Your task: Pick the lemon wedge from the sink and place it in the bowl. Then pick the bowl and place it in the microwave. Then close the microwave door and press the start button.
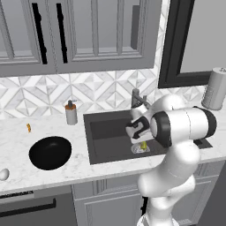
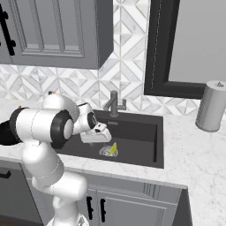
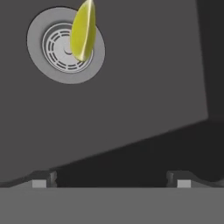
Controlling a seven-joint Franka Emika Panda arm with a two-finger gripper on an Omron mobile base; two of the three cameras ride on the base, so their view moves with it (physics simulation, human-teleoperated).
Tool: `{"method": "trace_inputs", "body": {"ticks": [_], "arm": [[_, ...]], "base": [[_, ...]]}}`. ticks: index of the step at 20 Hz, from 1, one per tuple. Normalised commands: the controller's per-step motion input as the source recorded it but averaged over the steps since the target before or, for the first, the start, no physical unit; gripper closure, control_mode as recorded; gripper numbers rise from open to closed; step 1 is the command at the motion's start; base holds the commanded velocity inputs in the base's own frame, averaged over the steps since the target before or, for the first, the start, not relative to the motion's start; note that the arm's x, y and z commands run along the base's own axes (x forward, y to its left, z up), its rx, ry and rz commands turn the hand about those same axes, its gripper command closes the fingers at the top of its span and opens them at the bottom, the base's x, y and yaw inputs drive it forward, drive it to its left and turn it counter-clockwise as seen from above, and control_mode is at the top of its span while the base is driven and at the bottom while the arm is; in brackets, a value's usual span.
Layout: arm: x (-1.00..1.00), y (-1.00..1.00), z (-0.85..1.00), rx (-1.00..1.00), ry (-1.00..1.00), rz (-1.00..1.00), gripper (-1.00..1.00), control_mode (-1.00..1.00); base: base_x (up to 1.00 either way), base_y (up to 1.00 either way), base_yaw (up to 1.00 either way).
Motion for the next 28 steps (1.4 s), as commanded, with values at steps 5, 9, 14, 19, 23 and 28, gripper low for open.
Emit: {"method": "trace_inputs", "body": {"ticks": [5, 9, 14, 19, 23, 28], "arm": [[0.26, 0.07, -0.3, -0.08, 0.04, 0.0, -1.0, -1.0], [0.35, 0.0, -0.19, -0.03, 0.03, 0.0, -1.0, -1.0], [0.48, -0.05, -0.12, 0.0, 0.02, 0.0, -1.0, -1.0], [0.36, -0.1, -0.23, 0.0, 0.01, 0.0, -1.0, -1.0], [0.25, -0.17, -0.32, 0.0, 0.0, 0.0, -1.0, -1.0], [0.26, -0.12, -0.33, 0.0, 0.0, 0.0, -1.0, -1.0]], "base": [[0.0, 0.0, 0.0], [0.0, 0.0, 0.0], [0.0, 0.0, 0.0], [0.0, 0.0, 0.0], [0.0, 0.0, 0.0], [0.0, 0.0, 0.0]]}}
